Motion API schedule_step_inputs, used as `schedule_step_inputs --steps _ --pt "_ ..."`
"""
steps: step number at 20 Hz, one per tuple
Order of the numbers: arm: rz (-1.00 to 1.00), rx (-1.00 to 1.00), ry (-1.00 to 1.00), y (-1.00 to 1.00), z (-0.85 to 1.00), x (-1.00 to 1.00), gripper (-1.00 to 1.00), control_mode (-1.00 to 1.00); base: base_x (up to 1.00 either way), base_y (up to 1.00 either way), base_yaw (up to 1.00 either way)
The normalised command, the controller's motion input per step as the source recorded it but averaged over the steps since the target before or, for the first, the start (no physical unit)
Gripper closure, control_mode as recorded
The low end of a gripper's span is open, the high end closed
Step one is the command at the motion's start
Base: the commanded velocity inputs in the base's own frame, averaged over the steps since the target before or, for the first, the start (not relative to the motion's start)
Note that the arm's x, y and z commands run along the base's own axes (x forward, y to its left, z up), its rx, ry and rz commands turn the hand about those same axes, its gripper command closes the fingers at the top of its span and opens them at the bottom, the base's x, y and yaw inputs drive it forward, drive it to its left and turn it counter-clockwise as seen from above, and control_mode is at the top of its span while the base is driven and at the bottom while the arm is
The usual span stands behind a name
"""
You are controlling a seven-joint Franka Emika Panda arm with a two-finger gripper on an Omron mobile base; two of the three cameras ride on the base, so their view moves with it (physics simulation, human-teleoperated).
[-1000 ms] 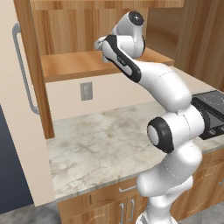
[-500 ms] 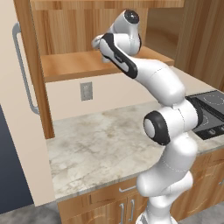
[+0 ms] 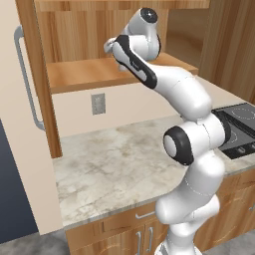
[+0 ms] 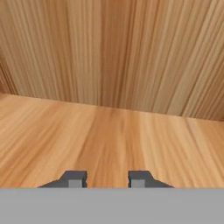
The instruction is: Move the syrup bottle and shaker from the cabinet to the dining counter.
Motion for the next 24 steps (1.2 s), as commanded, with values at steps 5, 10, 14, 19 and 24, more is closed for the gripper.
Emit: schedule_step_inputs --steps 5,10,14,19,24 --pt "-0.01 0.06 -0.17 -0.26 0.0 -0.9 1.0 -1.0 0.0 0.0 0.0" --pt "-0.03 0.09 -0.23 -0.56 0.0 -1.0 1.0 -1.0 0.0 0.0 0.0" --pt "-0.07 0.01 -0.18 -0.47 0.05 -1.0 1.0 -1.0 0.0 0.0 0.0" --pt "-0.1 0.0 -0.07 -0.28 0.18 -1.0 1.0 -1.0 0.0 0.0 0.0" --pt "-0.11 0.0 0.02 -0.03 0.09 -1.0 1.0 -1.0 0.0 0.0 0.0"
